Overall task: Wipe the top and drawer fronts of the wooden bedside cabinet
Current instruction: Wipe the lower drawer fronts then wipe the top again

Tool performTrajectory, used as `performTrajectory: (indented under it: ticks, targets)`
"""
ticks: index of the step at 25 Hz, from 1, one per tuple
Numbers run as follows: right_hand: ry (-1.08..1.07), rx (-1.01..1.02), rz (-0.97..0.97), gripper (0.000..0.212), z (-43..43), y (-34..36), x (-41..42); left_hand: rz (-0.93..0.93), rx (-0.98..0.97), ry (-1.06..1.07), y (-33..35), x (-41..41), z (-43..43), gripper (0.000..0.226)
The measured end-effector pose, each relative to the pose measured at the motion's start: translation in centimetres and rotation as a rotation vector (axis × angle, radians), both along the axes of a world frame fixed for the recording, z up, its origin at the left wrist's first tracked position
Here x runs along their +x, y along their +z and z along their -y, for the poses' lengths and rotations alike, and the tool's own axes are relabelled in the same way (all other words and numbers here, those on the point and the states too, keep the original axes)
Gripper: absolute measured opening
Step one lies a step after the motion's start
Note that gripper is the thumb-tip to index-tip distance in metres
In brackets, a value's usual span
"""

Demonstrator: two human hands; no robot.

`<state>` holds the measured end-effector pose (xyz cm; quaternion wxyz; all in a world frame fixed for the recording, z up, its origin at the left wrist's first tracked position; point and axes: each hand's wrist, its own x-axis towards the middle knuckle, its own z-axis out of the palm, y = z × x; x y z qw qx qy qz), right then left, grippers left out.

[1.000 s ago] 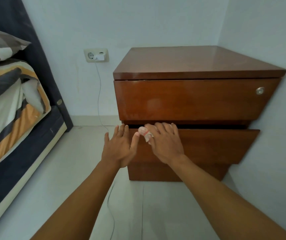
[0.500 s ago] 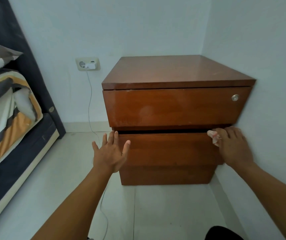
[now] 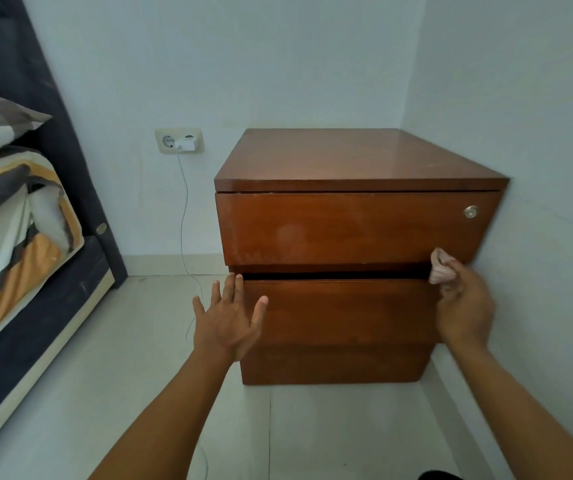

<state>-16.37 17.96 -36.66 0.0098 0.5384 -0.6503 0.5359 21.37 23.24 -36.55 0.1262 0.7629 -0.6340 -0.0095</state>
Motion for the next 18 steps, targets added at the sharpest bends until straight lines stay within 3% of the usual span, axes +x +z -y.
performTrajectory:
  ticks: [2, 5, 7, 10, 18]
  targets:
    - [0.148, -0.158, -0.045, 0.047, -1.8, -0.3, 5.6, -0.004, -0.014, -0.015, -0.1, 0.1, 0.0, 0.094]
    - [0.365, -0.176, -0.232, 0.057, -2.3, -1.5, 14.9, -0.023, -0.051, -0.027, -0.7, 0.3, -0.1, 0.092]
    - [0.445, -0.107, -0.489, 0.069, -2.0, -3.7, 19.5, -0.035, -0.09, -0.044, -1.4, 0.5, -0.3, 0.092]
    - [0.409, -0.028, -0.834, 0.07, -0.2, -7.2, 18.4, -0.003, -0.14, -0.056, -2.3, 0.7, -0.5, 0.091]
    - [0.109, 0.085, -0.604, 0.075, 2.7, -7.6, 1.8, -0.015, -0.156, -0.046, -2.7, 0.0, -0.7, 0.093]
